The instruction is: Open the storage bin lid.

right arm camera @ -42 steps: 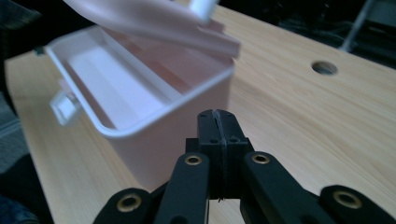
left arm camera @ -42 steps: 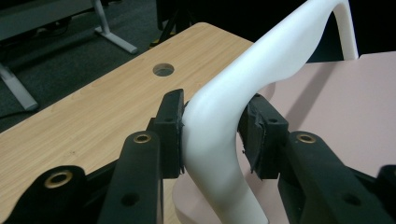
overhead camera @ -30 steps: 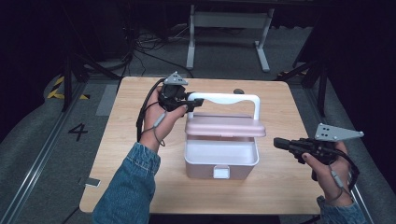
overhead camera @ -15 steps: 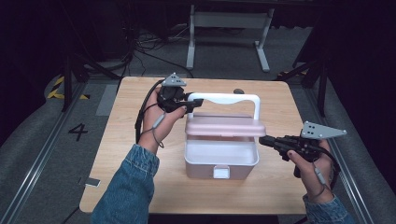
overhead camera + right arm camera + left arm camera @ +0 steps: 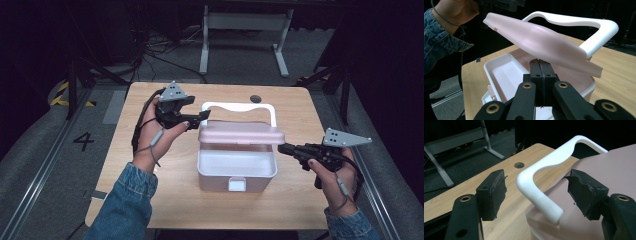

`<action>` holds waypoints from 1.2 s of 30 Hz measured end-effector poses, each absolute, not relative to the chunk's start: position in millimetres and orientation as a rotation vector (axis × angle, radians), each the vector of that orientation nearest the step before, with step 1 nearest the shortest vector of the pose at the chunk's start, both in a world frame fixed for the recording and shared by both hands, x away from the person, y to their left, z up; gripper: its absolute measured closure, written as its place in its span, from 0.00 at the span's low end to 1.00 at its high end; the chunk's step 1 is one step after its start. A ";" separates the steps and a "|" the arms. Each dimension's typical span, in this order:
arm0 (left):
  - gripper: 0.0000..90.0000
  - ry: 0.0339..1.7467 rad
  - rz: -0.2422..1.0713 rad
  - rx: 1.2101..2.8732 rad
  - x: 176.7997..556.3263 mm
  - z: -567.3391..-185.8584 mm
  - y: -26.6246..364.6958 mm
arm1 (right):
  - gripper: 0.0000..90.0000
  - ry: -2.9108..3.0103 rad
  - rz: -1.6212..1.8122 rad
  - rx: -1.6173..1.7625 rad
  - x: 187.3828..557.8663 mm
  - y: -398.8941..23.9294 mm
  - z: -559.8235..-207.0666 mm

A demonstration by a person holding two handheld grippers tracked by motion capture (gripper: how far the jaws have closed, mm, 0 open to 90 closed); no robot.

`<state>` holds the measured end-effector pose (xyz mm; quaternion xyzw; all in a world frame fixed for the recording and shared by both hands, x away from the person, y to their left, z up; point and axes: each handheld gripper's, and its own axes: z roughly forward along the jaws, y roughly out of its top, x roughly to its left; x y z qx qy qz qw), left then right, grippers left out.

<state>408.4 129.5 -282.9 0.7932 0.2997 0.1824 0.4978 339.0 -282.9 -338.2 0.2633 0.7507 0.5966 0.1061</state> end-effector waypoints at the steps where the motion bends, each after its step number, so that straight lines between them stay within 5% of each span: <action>1: 0.35 0.725 0.442 1.920 408.4 -282.9 129.5 | 1.00 2.210 1.758 0.773 339.5 -282.9 -337.9; 15: 0.32 0.693 0.473 1.934 363.6 -281.8 166.9 | 1.00 2.159 1.775 0.797 343.2 -284.7 -331.5; 36: 0.31 0.568 0.438 1.928 366.8 -299.7 124.2 | 1.00 2.088 1.828 0.821 346.9 -288.0 -329.0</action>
